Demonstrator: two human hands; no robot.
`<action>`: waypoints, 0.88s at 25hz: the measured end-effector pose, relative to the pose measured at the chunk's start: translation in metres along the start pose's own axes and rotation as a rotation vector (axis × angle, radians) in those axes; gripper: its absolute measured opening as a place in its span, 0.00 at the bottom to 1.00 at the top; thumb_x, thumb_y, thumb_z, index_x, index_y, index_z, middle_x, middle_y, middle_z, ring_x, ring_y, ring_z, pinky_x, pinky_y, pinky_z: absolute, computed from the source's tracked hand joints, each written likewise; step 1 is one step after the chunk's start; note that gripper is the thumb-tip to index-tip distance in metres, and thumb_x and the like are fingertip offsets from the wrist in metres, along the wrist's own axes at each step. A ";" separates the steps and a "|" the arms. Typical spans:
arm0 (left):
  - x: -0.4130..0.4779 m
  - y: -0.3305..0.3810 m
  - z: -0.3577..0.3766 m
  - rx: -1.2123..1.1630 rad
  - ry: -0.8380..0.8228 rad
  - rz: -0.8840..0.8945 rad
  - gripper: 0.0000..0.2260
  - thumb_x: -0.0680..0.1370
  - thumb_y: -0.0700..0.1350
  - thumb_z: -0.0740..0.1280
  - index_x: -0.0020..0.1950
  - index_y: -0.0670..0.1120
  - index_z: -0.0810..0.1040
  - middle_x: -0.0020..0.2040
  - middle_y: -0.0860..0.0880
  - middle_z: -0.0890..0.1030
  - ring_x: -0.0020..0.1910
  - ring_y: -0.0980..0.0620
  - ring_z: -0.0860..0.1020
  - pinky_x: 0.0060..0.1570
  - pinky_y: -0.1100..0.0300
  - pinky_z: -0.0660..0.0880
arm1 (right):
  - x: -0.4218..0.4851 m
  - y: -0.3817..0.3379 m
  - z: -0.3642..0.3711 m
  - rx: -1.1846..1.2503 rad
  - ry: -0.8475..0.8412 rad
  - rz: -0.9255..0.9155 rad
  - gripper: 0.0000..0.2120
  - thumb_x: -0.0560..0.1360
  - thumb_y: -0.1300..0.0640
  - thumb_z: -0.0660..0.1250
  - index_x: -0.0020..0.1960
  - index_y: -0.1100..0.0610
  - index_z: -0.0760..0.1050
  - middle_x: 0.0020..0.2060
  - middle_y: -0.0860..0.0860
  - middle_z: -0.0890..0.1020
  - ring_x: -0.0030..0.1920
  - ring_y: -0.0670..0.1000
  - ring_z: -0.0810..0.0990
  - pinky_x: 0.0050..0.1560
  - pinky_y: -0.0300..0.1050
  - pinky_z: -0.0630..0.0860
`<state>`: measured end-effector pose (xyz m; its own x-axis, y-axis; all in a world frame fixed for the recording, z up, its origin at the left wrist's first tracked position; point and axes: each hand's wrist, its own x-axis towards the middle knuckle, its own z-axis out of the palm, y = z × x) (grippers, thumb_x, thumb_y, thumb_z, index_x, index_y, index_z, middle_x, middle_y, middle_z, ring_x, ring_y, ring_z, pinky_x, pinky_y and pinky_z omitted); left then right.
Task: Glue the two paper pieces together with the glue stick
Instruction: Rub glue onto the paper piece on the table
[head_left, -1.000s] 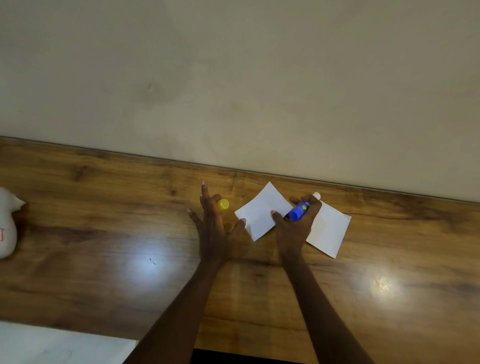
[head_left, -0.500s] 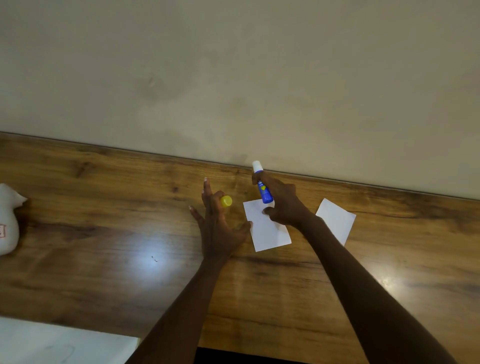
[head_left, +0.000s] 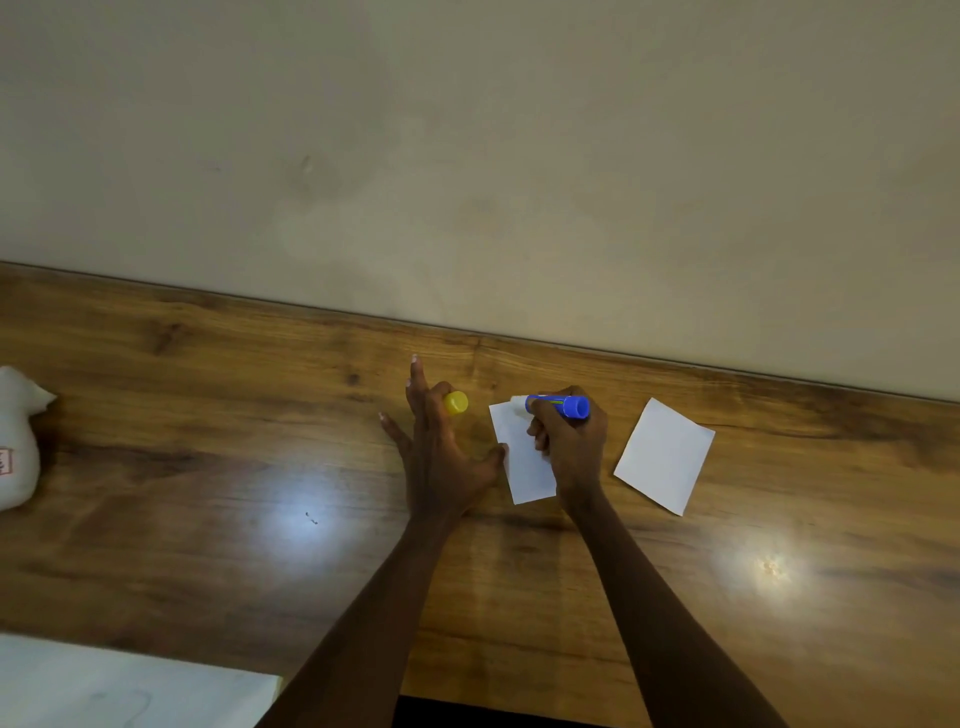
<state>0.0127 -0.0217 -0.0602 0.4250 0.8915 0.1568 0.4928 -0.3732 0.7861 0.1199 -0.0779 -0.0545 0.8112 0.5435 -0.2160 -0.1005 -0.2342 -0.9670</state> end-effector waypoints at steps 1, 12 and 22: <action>0.000 0.000 0.000 0.002 0.003 0.002 0.45 0.60 0.53 0.71 0.58 0.67 0.37 0.73 0.36 0.59 0.71 0.37 0.61 0.65 0.43 0.35 | 0.001 0.000 0.001 -0.003 0.009 -0.014 0.03 0.72 0.63 0.65 0.41 0.59 0.72 0.28 0.52 0.76 0.21 0.40 0.73 0.26 0.30 0.70; 0.001 -0.003 -0.002 0.000 0.004 0.004 0.44 0.60 0.52 0.70 0.58 0.67 0.38 0.71 0.35 0.61 0.70 0.37 0.62 0.66 0.40 0.36 | 0.003 0.001 0.007 -0.302 -0.094 -0.159 0.08 0.71 0.59 0.67 0.43 0.65 0.75 0.34 0.60 0.81 0.26 0.44 0.74 0.32 0.27 0.69; 0.001 -0.005 0.000 0.032 -0.007 0.009 0.46 0.60 0.54 0.71 0.60 0.67 0.36 0.73 0.37 0.59 0.71 0.37 0.61 0.65 0.41 0.34 | 0.019 -0.006 -0.020 -0.278 0.132 -0.040 0.07 0.71 0.58 0.67 0.41 0.59 0.70 0.34 0.57 0.77 0.34 0.52 0.74 0.42 0.46 0.74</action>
<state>0.0107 -0.0192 -0.0642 0.4344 0.8865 0.1595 0.5128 -0.3890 0.7653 0.1471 -0.0825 -0.0502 0.8809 0.4516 -0.1418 0.0794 -0.4363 -0.8963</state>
